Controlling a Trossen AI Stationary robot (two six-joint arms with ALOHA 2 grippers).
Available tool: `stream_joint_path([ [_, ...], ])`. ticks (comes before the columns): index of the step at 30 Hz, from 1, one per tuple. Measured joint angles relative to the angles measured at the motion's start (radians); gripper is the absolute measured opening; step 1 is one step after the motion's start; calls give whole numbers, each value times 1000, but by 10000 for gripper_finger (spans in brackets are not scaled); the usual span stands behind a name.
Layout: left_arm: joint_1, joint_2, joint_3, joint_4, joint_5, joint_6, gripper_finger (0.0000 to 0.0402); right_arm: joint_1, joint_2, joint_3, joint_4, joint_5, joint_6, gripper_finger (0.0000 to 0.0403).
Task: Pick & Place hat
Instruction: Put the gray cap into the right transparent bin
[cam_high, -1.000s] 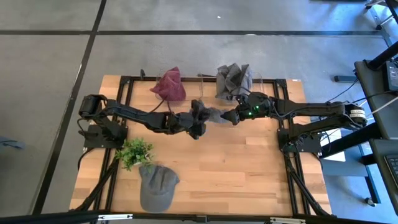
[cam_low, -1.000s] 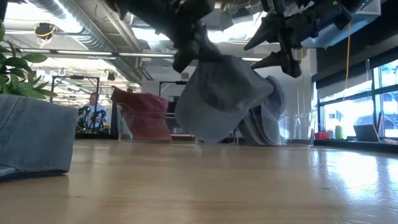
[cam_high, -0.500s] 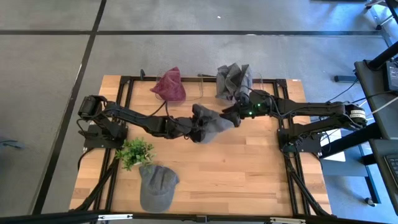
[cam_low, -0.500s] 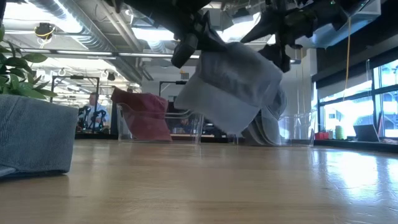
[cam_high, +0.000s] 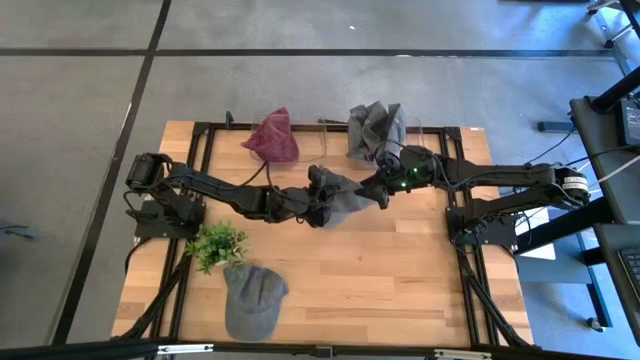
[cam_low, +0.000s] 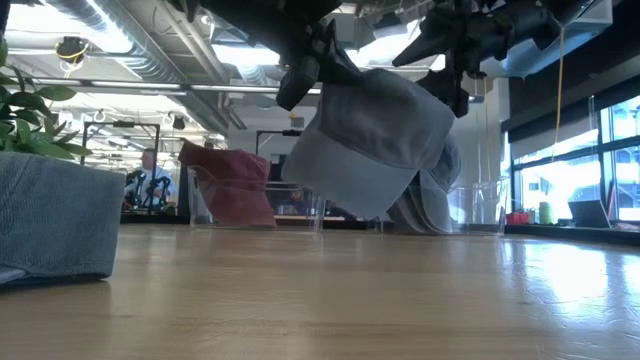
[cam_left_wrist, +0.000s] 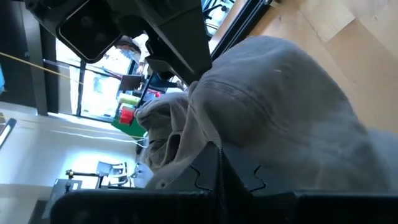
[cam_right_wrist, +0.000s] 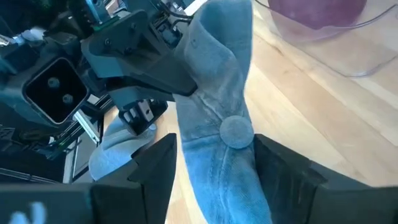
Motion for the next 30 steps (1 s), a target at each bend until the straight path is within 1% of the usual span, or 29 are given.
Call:
stream_joint_path([
  [2,0,0,0,0,0,-2,4,0,0,0,0,0,-1,199],
  [4,0,0,0,4,0,-1,4,0,0,0,0,0,-2,171],
  [7,0,0,0,13,0,-1,5,0,0,0,0,-39,-5,112],
  [10,0,0,0,20,-1,-7,5,0,0,0,0,-52,-30,48],
  [11,0,0,0,21,-1,-9,5,0,0,0,1,-53,-39,29],
  [12,0,0,0,21,-1,-9,5,0,0,0,4,-53,-54,18],
  [15,0,0,0,21,-2,-16,9,0,0,0,16,-37,-70,17],
  [19,0,1,0,23,-37,-102,13,0,0,5,9,-27,-94,13],
  [23,0,1,0,29,-66,-128,14,0,0,60,-41,-15,-168,8],
  [26,0,1,0,59,-78,-133,15,0,0,142,-155,22,-239,8],
  [30,0,-21,0,82,-80,-167,15,1,1,269,-340,106,-338,8],
])
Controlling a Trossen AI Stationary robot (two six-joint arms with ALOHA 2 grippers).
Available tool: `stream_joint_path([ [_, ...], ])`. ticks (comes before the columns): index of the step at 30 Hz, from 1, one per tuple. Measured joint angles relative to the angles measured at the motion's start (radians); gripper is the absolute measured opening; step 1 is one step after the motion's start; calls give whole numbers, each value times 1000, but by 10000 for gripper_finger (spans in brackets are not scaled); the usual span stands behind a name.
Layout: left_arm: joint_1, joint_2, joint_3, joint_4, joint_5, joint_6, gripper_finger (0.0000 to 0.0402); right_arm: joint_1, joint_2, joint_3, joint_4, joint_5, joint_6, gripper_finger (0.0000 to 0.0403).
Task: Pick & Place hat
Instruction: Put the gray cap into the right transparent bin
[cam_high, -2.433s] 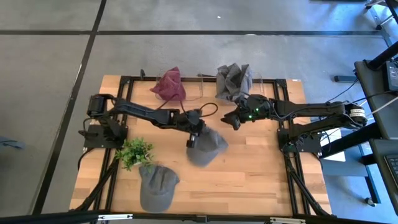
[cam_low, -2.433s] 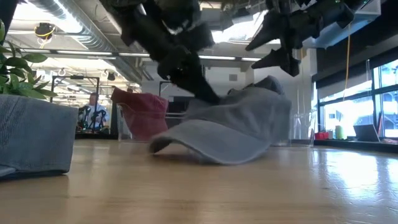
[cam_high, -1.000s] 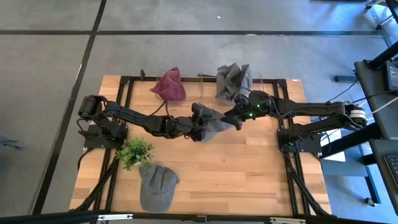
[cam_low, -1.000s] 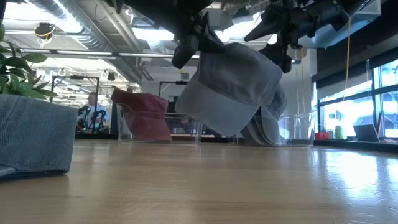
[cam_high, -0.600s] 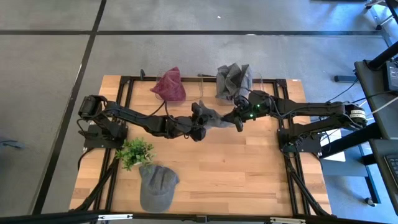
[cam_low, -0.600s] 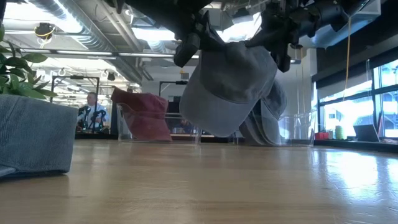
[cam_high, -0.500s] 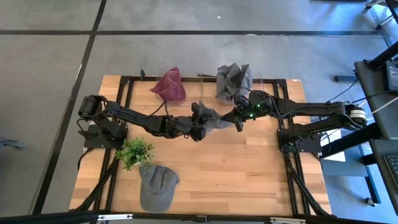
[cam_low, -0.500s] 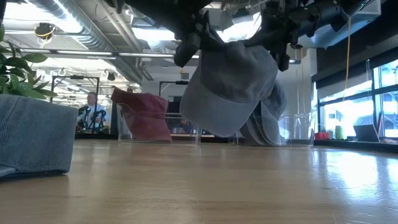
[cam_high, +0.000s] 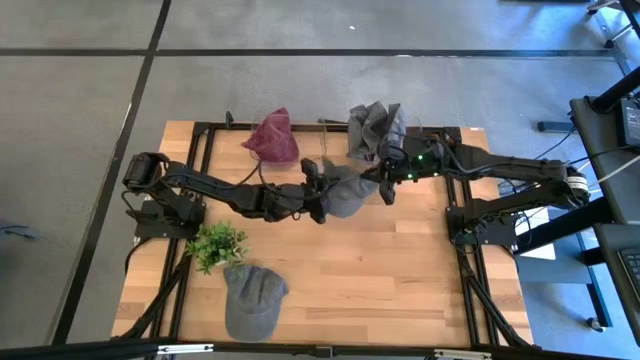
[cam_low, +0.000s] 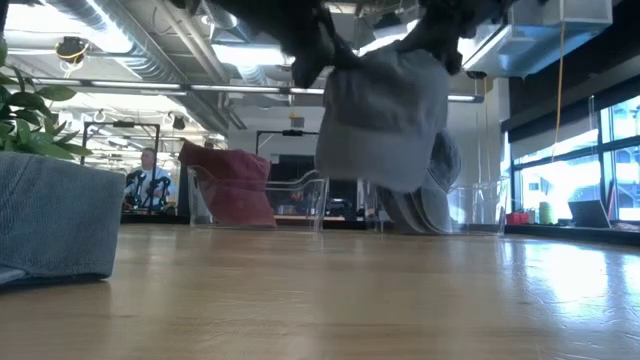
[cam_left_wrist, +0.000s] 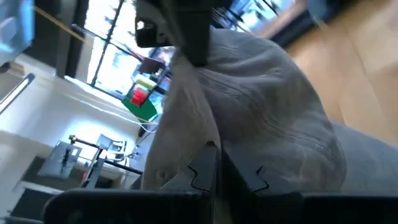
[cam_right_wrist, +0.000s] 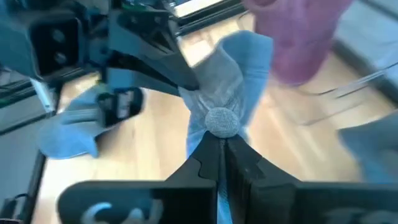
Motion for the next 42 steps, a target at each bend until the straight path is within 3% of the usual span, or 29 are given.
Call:
stream_joint_path([
  [7,26,-151,0,-7,40,-99,16,-1,-1,188,-206,138,-144,8],
  [14,79,-305,0,-81,91,-261,16,-1,-2,336,-305,292,-337,8],
  [19,128,-415,0,-262,190,-438,16,-1,-2,440,-390,410,-614,8],
  [24,183,-475,0,-442,311,-579,16,-1,-2,497,-503,454,-953,12],
  [29,225,-475,0,-548,322,-659,16,-1,-2,514,-634,461,-1082,11],
  [35,257,-438,0,-562,325,-680,16,-53,-3,476,-770,606,-1057,11],
  [42,264,-391,0,-559,325,-688,16,-163,-19,317,-676,705,-1204,10],
])
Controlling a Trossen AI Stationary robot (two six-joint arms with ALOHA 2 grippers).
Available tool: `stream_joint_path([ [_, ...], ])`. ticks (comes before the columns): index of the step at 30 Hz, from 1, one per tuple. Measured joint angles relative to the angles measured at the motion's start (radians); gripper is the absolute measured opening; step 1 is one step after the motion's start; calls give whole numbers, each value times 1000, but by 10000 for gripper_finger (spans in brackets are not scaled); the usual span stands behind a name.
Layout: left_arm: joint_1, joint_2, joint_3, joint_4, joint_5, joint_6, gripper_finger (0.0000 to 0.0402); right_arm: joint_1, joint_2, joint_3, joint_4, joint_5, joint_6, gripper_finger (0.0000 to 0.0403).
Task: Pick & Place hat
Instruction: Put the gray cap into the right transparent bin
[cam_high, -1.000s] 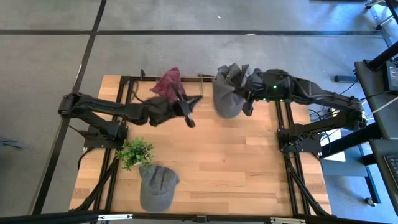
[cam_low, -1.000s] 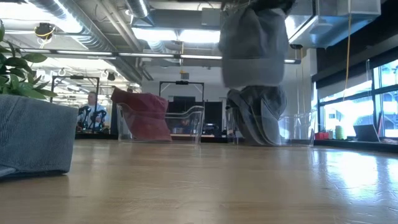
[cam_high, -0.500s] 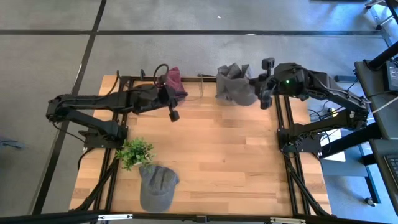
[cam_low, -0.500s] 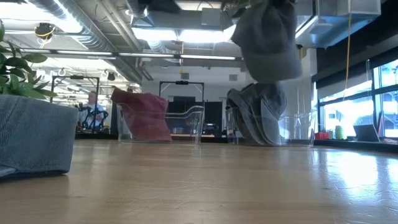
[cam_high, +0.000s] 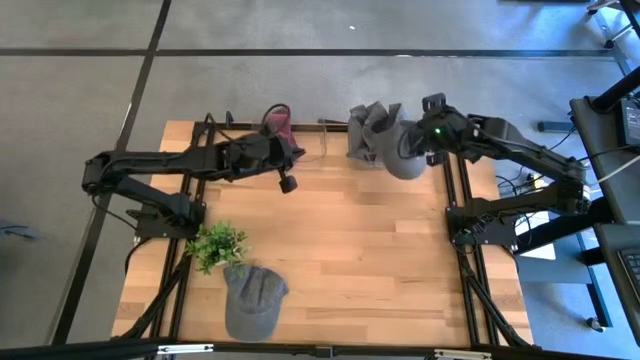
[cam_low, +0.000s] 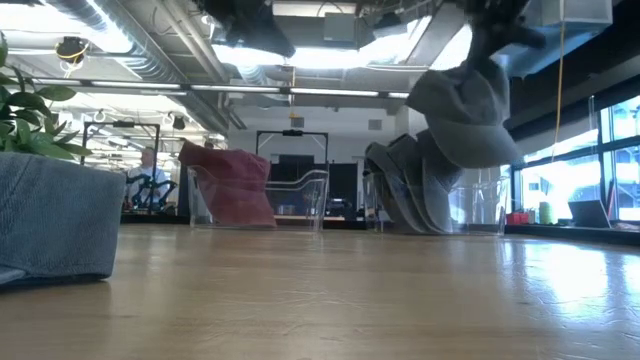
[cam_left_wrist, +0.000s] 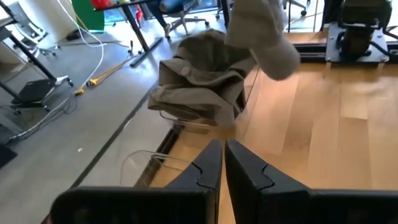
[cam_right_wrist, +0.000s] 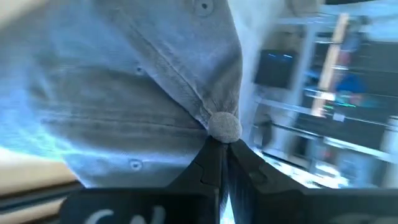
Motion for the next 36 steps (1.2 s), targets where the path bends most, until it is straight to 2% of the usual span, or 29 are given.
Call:
stream_joint_path([
  [3,0,19,0,0,0,-9,16,-26,-13,-70,159,76,-128,10],
  [8,-2,39,0,1,7,-16,16,-81,-33,-192,452,10,-280,10],
  [14,-4,43,0,-18,10,-63,16,-152,-34,-394,734,17,-405,10],
  [18,-5,43,0,-27,9,-63,16,-201,-34,-522,1022,24,-549,10],
  [22,-5,43,0,-26,8,-63,16,-256,-34,-588,1329,26,-631,10],
  [25,-5,43,0,-27,8,-68,16,-276,-35,-594,1373,15,-634,11],
  [30,-5,43,0,-26,8,-78,16,-274,-32,-595,1283,0,-635,13],
  [36,-5,43,0,-26,8,-78,16,-289,0,-596,1276,7,-647,13],
])
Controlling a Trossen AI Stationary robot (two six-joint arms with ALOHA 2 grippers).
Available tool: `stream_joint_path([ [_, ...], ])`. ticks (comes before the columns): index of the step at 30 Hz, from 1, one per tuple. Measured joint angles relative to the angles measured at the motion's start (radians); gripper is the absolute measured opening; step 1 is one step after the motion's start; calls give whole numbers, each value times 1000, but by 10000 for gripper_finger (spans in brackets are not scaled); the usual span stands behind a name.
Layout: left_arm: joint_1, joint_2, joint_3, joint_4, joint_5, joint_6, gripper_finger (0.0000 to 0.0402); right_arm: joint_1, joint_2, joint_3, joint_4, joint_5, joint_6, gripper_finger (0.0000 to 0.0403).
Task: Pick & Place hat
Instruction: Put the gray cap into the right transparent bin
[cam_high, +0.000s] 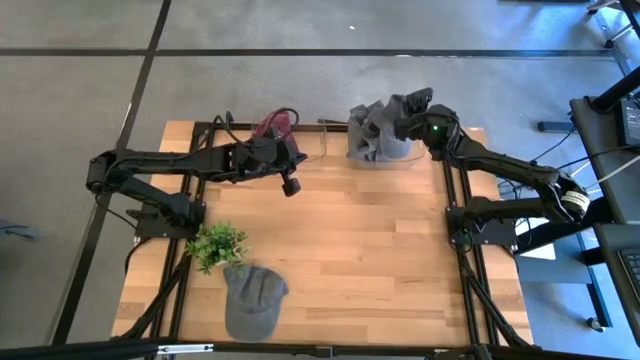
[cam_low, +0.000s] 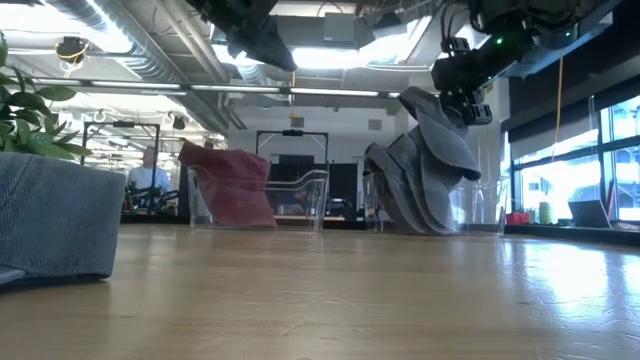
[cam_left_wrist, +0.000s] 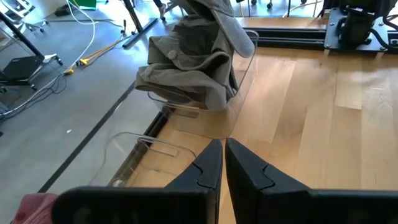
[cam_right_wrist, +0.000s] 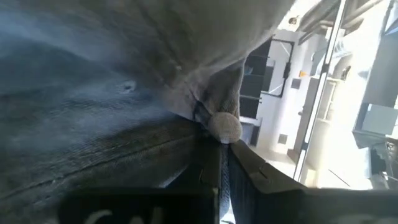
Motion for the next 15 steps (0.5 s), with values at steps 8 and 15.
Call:
stream_joint_path([
  [8,0,0,0,0,0,0,16,-12,39,0,20,36,-32,13],
  [15,0,0,0,0,0,0,16,-12,65,0,0,73,-55,19],
])
